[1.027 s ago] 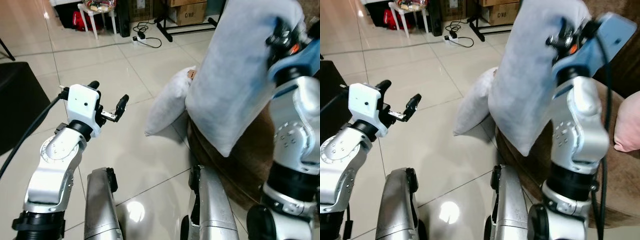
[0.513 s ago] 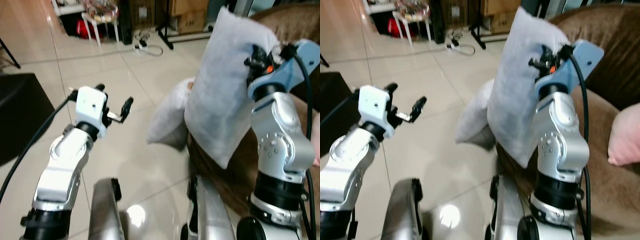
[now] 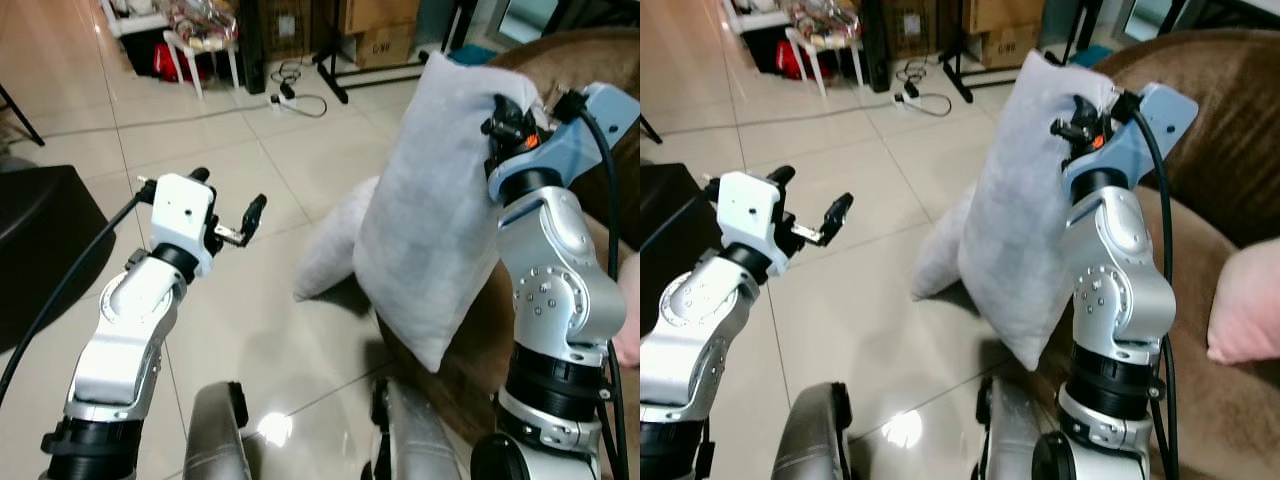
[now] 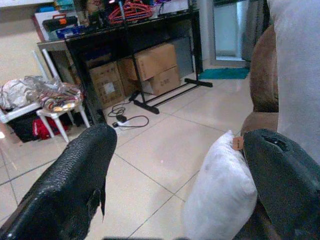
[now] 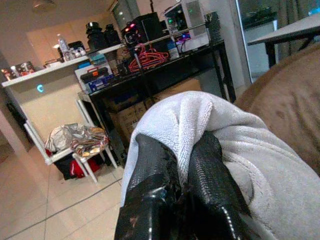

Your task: Move the pillow to the sofa from floor

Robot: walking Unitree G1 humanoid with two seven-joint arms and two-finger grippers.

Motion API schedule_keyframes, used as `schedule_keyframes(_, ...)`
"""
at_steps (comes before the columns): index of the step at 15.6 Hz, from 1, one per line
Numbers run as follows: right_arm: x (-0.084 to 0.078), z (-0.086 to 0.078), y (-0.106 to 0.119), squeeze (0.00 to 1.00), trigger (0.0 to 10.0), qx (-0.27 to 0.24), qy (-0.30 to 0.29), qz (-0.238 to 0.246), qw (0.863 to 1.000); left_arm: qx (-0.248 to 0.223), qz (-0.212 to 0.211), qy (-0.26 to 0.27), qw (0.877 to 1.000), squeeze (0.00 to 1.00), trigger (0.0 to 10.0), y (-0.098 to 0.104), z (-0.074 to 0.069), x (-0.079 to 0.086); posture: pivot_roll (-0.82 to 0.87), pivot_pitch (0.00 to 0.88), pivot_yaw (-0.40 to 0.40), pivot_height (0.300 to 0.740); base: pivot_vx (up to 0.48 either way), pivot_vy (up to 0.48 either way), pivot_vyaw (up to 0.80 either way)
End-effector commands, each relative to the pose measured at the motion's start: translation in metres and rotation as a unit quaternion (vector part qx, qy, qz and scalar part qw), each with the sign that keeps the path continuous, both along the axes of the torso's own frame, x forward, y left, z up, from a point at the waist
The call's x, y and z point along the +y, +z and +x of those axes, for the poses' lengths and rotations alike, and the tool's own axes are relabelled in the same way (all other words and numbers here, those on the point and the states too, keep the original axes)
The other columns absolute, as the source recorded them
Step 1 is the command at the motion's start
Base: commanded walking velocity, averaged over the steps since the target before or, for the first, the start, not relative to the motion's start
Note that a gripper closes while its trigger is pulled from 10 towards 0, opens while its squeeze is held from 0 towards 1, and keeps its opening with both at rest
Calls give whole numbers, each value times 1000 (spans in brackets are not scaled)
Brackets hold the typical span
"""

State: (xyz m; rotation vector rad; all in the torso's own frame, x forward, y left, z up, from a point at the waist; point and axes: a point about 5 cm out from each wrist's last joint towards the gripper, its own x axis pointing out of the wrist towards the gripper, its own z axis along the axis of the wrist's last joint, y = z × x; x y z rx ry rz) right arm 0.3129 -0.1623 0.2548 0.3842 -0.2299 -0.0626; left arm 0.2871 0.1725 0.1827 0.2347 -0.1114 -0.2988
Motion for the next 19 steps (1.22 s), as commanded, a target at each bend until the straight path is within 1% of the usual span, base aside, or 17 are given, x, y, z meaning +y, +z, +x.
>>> schedule_keyframes(1,1,-2,8,0,10000,-19,5,-10,1000,-2,4,2,1000,0,10000,1,-1,0,-50,0,-54,645,0,0,0)
schedule_keyframes(2,1,-2,7,0,10000,-18,3,-19,1000,-2,5,3,1000,0,10000,0,-1,0,-50,0,-54,655,0,0,0)
schedule_keyframes(3,-4,-3,7,0,10000,-14,-39,-82,996,-2,4,1,1000,0,10000,0,-1,0,-53,0,-51,670,0,0,0)
schedule_keyframes(4,-7,-3,9,0,10000,-22,-59,-111,992,-1,3,0,1000,0,10000,0,-1,-2,-54,0,-49,685,0,0,0)
schedule_keyframes(8,-9,-6,10,0,10000,-38,-52,-85,994,1,3,-3,1000,0,10000,-1,-1,-2,-59,0,-43,715,0,0,0)
schedule_keyframes(10,-10,-7,4,0,10000,-26,-57,-86,994,3,4,-4,1000,0,10000,-2,-1,-2,-63,0,-36,740,0,0,0)
schedule_keyframes(11,-11,-8,2,0,10000,-22,-56,-66,996,3,5,-5,1000,0,10000,-2,-1,-2,-64,0,-32,740,0,0,0)
schedule_keyframes(14,-14,-11,-2,0,10000,-19,-54,-45,997,3,15,-10,1000,0,10000,-2,-2,-2,-63,0,-26,740,0,0,0)
schedule_keyframes(19,-16,-14,-8,0,10000,-13,-44,-41,998,2,18,-13,1000,0,10000,-3,-2,-3,-60,0,-27,740,0,0,0)
